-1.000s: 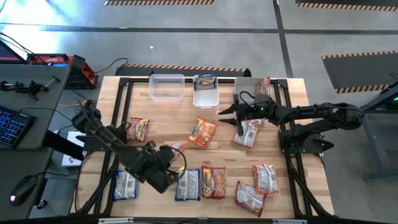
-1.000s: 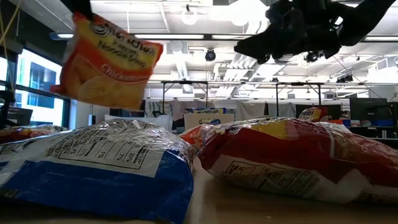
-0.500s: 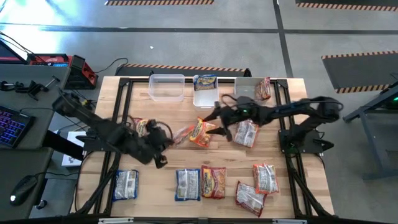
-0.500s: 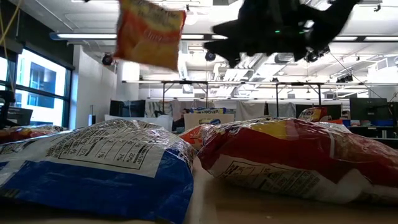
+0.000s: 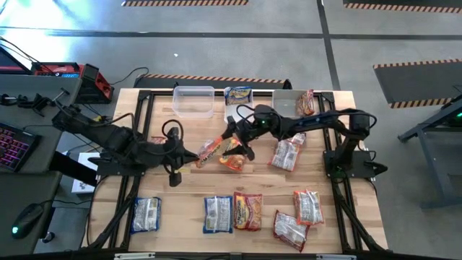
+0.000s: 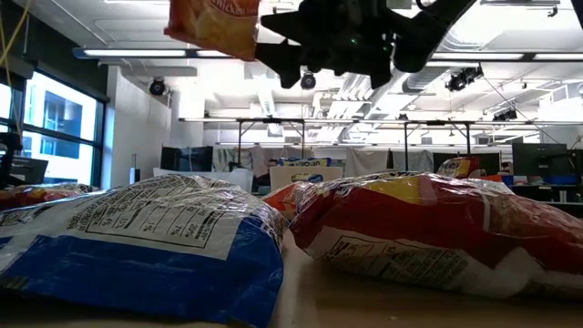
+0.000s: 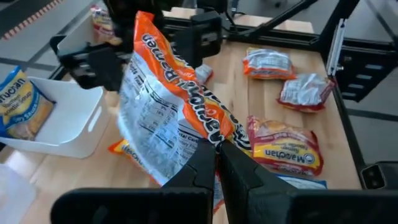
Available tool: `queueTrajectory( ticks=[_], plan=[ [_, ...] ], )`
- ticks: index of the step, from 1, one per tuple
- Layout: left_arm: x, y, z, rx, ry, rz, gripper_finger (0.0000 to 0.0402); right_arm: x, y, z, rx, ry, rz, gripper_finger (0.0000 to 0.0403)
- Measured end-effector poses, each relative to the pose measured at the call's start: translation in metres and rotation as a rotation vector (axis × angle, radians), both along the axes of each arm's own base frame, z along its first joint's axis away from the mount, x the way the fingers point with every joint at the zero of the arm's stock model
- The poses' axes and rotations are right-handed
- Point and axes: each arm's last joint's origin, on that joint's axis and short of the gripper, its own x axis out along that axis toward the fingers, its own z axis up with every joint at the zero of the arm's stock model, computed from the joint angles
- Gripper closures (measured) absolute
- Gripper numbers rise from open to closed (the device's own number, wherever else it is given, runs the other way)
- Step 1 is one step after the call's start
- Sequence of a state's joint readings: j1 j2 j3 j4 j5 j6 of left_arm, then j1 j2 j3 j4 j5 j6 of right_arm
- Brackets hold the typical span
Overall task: Sort Maruchan noodles
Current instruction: Put the orange noodle pack into the transparent bin
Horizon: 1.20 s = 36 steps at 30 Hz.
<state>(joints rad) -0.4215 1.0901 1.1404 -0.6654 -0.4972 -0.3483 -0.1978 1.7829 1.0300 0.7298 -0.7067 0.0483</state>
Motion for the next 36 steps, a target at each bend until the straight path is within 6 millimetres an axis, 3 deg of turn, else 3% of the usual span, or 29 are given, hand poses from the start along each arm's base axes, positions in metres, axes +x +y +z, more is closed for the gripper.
queueTrajectory(
  ticks=[14,24,32,36],
  plan=[
    [0.002,0.001,0.000,0.003,-0.004,-0.010,0.0401,-0.002,-0.017,0.007,-0.065,-0.066,0.051,0.0143],
    [0.001,0.002,0.000,-0.008,-0.001,0.011,0.0401,-0.009,-0.040,0.009,-0.048,-0.049,0.007,0.0143],
    [0.006,0.011,0.001,0.006,-0.010,0.019,0.0401,-0.007,-0.025,0.009,-0.045,-0.051,0.089,0.0143],
    [0.011,0.015,0.005,-0.009,-0.048,-0.010,0.0401,-0.004,-0.020,0.009,-0.048,-0.051,0.017,0.0143]
  ],
)
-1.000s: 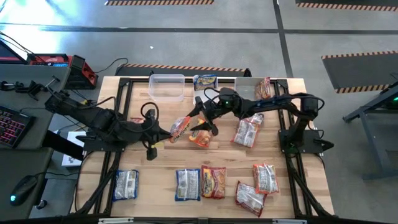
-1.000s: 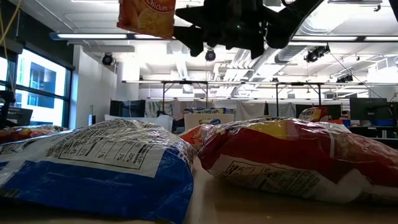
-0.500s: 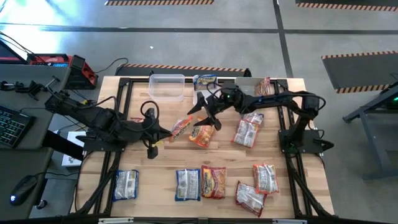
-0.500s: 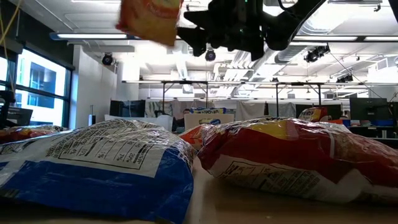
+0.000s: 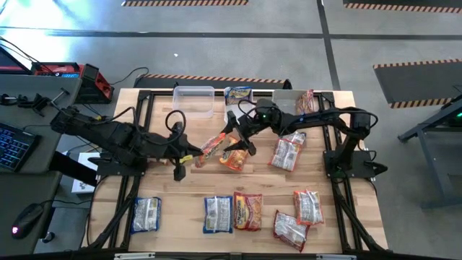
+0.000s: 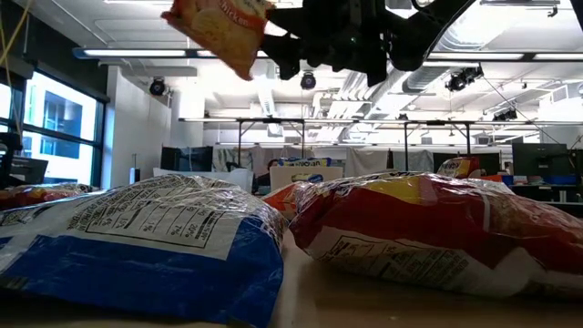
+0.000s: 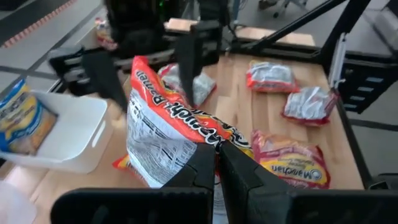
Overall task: Sort Maruchan noodles
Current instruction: Put the orange noodle pack into the transparent bin
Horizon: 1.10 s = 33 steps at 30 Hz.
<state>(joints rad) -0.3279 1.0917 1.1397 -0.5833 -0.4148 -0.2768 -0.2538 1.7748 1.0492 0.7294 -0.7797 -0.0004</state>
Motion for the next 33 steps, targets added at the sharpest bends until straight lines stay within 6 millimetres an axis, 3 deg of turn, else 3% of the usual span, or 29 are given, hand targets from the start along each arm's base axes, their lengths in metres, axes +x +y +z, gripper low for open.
queueTrajectory(
  ticks=[5,12,22,27,33],
  plan=[
    [0.003,0.005,0.003,-0.010,-0.025,-0.019,0.0401,0.000,0.000,0.001,-0.016,-0.017,-0.012,0.0143],
    [0.007,0.010,0.007,0.012,-0.069,-0.015,0.0401,-0.001,0.008,0.004,-0.026,-0.050,0.135,0.0143],
    [0.009,0.016,0.010,0.032,-0.094,0.001,0.0401,0.003,0.022,0.006,-0.013,-0.065,0.072,0.0149],
    [0.009,0.016,0.010,0.033,-0.093,0.001,0.0401,0.003,0.024,0.008,0.018,-0.070,0.078,0.0189],
    [0.009,0.017,0.009,0.028,-0.090,0.016,0.0400,0.004,0.024,0.009,0.019,-0.075,0.059,0.0274]
  ],
)
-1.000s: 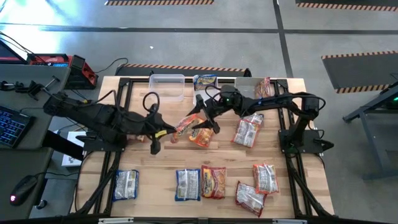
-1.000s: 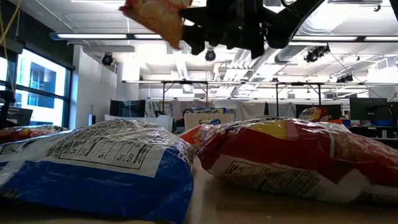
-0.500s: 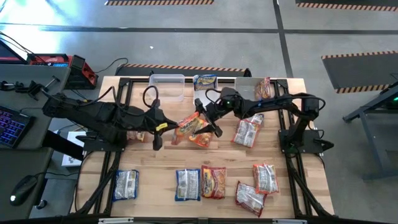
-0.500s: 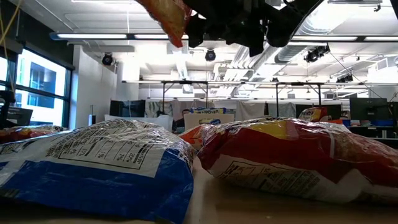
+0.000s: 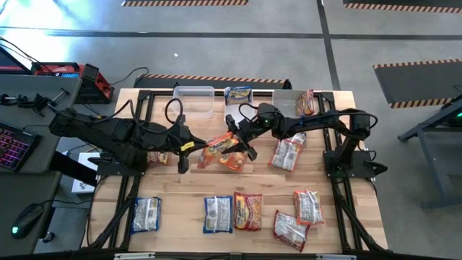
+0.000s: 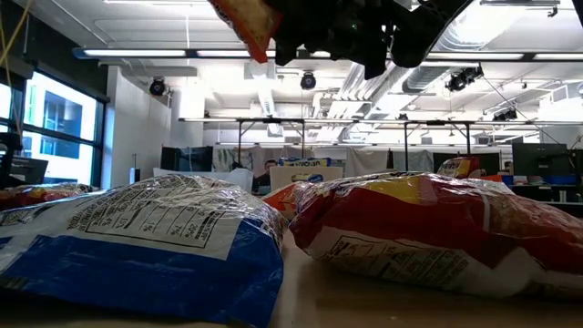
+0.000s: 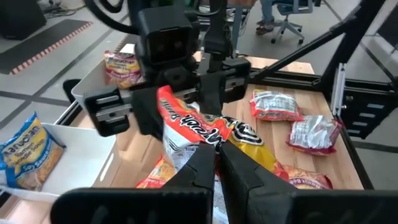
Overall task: Sort Maruchan noodles
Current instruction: Put the orange noodle pack into the transparent bin
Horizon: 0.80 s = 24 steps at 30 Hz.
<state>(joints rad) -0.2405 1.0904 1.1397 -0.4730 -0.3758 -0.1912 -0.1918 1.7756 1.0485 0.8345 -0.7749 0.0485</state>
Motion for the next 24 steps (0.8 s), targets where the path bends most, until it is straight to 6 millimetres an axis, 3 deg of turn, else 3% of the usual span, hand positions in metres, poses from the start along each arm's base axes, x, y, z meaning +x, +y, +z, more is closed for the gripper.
queueTrajectory(
  ticks=[5,14,18,24],
  plan=[
    [-0.001,0.003,-0.001,-0.005,0.000,0.094,0.0384,-0.001,-0.008,0.000,0.018,0.014,-0.016,0.0328],
    [-0.010,0.008,-0.005,-0.175,0.044,0.156,0.0322,-0.001,-0.032,-0.004,0.026,0.140,-0.063,0.0317],
    [-0.015,0.012,-0.003,-0.277,0.046,0.136,0.0285,0.006,-0.036,0.000,-0.078,0.261,-0.129,0.0320],
    [-0.015,0.022,-0.005,-0.367,0.076,0.140,0.0224,0.015,-0.024,0.015,-0.338,0.414,-0.299,0.0321]
  ],
)
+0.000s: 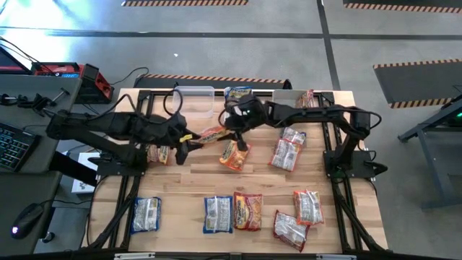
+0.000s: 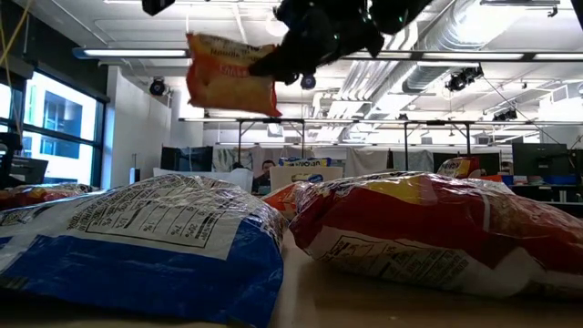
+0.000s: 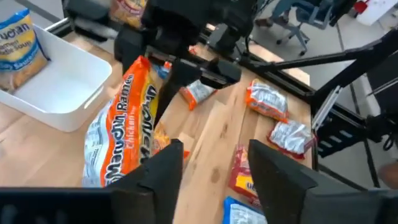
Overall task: Sort Maruchan noodles
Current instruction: Put the orange noodle pack into the transparent bin
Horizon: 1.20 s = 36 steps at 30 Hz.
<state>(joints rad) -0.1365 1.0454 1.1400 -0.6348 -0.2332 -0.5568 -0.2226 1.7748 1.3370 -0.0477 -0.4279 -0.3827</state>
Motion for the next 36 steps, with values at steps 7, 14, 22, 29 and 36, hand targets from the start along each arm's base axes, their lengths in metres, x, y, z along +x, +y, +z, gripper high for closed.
queueTrajectory(
  ticks=[7,14,22,29,36],
  plan=[
    [0.001,0.017,-0.008,0.015,0.093,0.007,0.0170,0.005,0.016,0.010,-0.091,-0.010,0.048,0.0322],
    [0.012,0.028,-0.020,0.011,0.177,-0.020,0.0148,0.005,0.015,0.010,-0.097,-0.016,0.058,0.0322],
    [0.032,0.033,-0.026,0.063,0.297,-0.090,0.0135,0.005,0.014,0.010,-0.101,-0.019,0.049,0.0322],
    [0.061,0.034,-0.027,0.155,0.439,-0.185,0.0135,0.005,0.014,0.010,-0.101,-0.019,0.049,0.0322],
    [0.084,0.035,-0.033,0.236,0.563,-0.282,0.0155,0.004,0.013,0.010,-0.100,-0.014,0.047,0.0322]
  ],
)
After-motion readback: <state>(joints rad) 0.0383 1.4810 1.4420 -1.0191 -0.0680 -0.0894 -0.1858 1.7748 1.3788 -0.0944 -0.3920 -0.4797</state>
